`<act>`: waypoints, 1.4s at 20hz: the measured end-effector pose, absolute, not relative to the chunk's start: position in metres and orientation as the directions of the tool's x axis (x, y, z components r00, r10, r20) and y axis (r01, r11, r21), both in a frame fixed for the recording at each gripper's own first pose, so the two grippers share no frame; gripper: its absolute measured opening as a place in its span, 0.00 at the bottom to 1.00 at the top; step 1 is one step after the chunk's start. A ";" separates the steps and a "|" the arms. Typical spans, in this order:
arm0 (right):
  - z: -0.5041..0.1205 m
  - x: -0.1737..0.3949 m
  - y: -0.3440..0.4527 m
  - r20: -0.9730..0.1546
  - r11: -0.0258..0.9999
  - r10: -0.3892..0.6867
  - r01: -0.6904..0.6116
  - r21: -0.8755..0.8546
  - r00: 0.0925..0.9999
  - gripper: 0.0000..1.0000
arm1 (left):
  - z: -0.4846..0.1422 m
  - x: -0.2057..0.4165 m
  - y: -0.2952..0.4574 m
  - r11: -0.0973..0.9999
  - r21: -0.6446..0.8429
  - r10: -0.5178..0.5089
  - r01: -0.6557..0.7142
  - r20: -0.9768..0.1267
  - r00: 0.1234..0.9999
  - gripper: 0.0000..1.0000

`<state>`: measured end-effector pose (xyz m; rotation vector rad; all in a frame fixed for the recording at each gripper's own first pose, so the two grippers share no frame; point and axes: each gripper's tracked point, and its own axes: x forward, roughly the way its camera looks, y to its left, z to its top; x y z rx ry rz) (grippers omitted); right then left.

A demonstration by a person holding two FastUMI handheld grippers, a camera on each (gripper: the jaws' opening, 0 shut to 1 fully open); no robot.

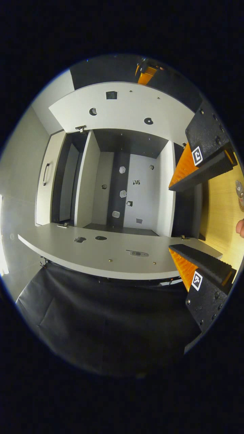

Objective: Grasp the bottle in the cabinet with the left hand and place it on the coaster, then close the right door with the right hand and the left door with the left hand.

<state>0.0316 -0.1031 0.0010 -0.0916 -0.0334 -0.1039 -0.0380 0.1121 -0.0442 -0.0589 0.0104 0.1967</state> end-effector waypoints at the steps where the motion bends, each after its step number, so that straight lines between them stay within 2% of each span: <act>1: 0.000 0.031 -0.101 0.038 0.991 -0.099 0.102 -0.085 0.994 0.95 | -0.042 -0.038 0.113 0.980 -0.064 0.189 -0.190 -0.011 0.982 0.97; 3: -0.001 0.033 -0.091 0.037 0.994 -0.078 0.081 -0.076 0.996 0.92 | -0.038 -0.038 0.118 0.979 -0.078 0.188 -0.187 0.003 0.982 0.97; 7: -0.001 0.036 -0.064 0.041 0.997 -0.025 0.028 -0.078 0.999 0.95 | -0.038 -0.041 0.131 0.975 -0.072 0.210 -0.209 0.006 0.978 0.96; 8: 0.000 0.038 -0.057 0.042 0.997 -0.012 0.016 -0.080 0.999 0.93 | -0.039 -0.041 0.134 0.974 -0.069 0.218 -0.217 0.005 0.976 0.96; 10: -0.001 0.041 -0.042 0.043 0.996 0.015 -0.012 -0.085 0.999 0.95 | -0.042 -0.044 0.144 0.969 -0.067 0.238 -0.237 0.004 0.971 0.96; 14: -0.004 0.048 -0.017 0.034 0.995 0.064 -0.061 -0.072 0.997 0.93 | -0.045 -0.053 0.167 0.955 -0.075 0.288 -0.287 -0.001 0.958 0.96; 16: -0.003 0.054 -0.007 0.036 0.995 0.075 -0.072 -0.072 0.997 0.95 | -0.046 -0.058 0.180 0.946 -0.081 0.314 -0.313 -0.003 0.949 0.96; 23: -0.004 0.074 0.030 0.039 0.993 0.106 -0.104 -0.056 0.994 0.93 | -0.047 -0.070 0.222 0.919 -0.095 0.385 -0.383 0.001 0.923 0.97; 24: -0.004 0.077 0.040 0.042 0.991 0.123 -0.120 -0.054 0.992 0.95 | -0.047 -0.071 0.228 0.915 -0.096 0.393 -0.391 0.002 0.920 0.97; 28: -0.004 0.086 0.088 0.047 0.979 0.201 -0.199 -0.039 0.978 0.93 | -0.047 -0.073 0.253 0.904 -0.097 0.419 -0.416 0.006 0.908 0.96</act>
